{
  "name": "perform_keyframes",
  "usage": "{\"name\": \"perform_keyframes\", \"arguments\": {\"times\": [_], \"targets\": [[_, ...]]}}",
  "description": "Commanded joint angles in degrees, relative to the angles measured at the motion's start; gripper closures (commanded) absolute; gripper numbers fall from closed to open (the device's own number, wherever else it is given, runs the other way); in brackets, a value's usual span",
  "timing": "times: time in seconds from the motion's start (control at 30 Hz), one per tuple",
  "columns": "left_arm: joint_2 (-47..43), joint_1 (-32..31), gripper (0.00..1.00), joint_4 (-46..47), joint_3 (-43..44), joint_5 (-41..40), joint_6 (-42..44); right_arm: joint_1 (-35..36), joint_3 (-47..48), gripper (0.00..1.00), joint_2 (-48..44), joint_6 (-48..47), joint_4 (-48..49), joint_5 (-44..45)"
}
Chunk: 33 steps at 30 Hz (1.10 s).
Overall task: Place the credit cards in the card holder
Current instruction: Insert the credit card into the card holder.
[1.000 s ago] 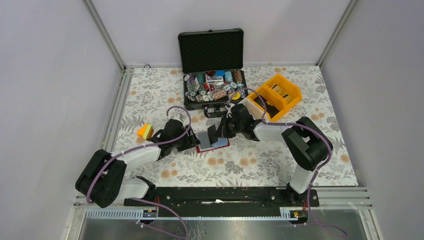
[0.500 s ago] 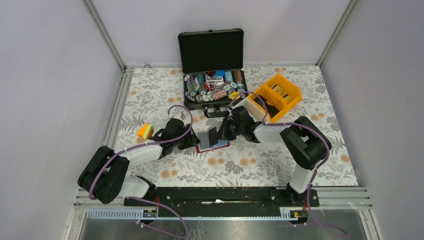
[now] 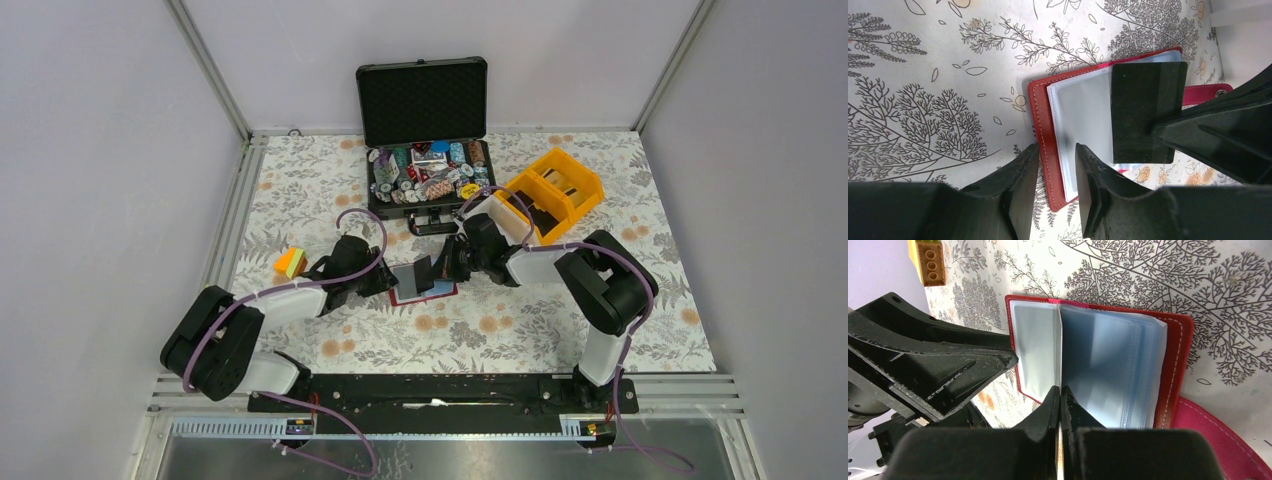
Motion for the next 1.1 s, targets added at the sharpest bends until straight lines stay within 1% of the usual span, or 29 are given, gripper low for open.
{"name": "perform_keyframes", "arguments": {"times": [0.0,0.23,0.5,0.7,0.9,1.07], "targets": [[1.7,0.1,0.66,0.0,0.2,-0.9,0.7,-0.1,-1.2,1.0,1.1,0.9,-0.5,-0.8],[2.3,0.1,0.71,0.1,0.2,-1.1,0.6,0.0,-1.9,1.0,0.6,3.2,-0.8,-1.9],[3.1,0.1,0.73,-0.1,0.1,-1.5,0.5,0.0,-2.6,1.0,-0.6,4.5,-5.8,0.7],[3.4,0.1,0.75,-0.3,0.1,-1.9,0.4,0.1,-4.1,1.0,-1.9,5.8,-7.7,3.1],[3.9,0.1,0.75,-0.3,0.1,-2.1,0.4,0.3,-4.8,1.0,-2.3,6.3,-8.1,3.5],[4.0,0.1,0.75,-0.2,0.1,-2.0,0.5,0.6,-5.3,1.0,-1.2,7.2,-5.3,0.9]]}}
